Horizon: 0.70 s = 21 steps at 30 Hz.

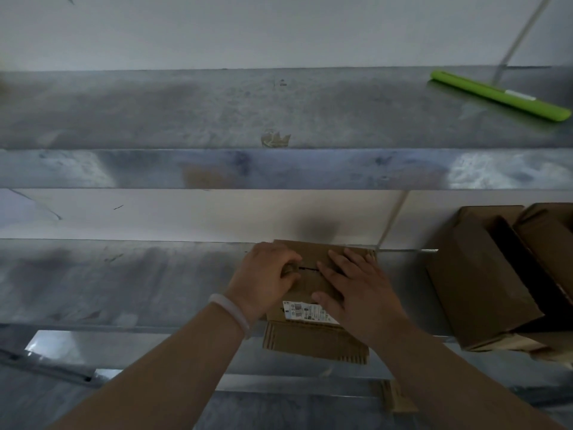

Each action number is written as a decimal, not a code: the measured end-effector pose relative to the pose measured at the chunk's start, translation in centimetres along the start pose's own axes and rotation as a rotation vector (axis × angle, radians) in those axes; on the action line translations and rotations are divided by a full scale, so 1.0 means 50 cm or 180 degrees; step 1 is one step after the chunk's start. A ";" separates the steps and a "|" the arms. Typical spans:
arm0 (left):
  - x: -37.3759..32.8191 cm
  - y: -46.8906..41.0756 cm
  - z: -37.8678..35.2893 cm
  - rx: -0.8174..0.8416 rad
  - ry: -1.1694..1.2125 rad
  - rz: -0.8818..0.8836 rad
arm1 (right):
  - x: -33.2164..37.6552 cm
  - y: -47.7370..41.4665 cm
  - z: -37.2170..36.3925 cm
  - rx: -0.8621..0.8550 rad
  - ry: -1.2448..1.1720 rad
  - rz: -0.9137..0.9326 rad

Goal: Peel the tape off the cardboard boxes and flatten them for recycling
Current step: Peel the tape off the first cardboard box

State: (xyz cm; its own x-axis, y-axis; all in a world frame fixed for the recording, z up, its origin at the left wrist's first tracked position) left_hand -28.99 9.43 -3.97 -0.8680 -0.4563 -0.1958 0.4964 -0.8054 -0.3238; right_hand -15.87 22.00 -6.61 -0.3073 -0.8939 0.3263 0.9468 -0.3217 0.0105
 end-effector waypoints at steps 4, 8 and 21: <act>0.005 -0.014 0.005 0.0008 -0.0139 0.0094 | -0.003 -0.001 0.000 -0.0011 -0.0016 0.0006; 0.058 -0.016 0.012 -0.0116 0.0629 0.1062 | -0.007 -0.001 0.000 -0.0011 -0.0050 0.0011; 0.056 0.047 0.014 -0.0378 0.0421 0.0396 | -0.011 -0.003 -0.001 0.0045 0.0014 -0.0031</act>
State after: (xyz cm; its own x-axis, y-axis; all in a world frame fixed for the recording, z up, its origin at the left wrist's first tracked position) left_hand -30.28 6.01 -4.64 -0.7950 -0.4894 -0.3583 0.6041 -0.6922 -0.3949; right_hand -15.82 22.52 -6.83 -0.3169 -0.8921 0.3220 0.9450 -0.3260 0.0270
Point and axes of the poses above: each hand's wrist, its own y-axis away from the middle knuckle, its own z-axis out of the back of the hand, x = y × z, the point moved 4 cm from there along -y, towards the middle knuckle, and after that the axes turned 13 degrees about -y, right-handed, at the moved point
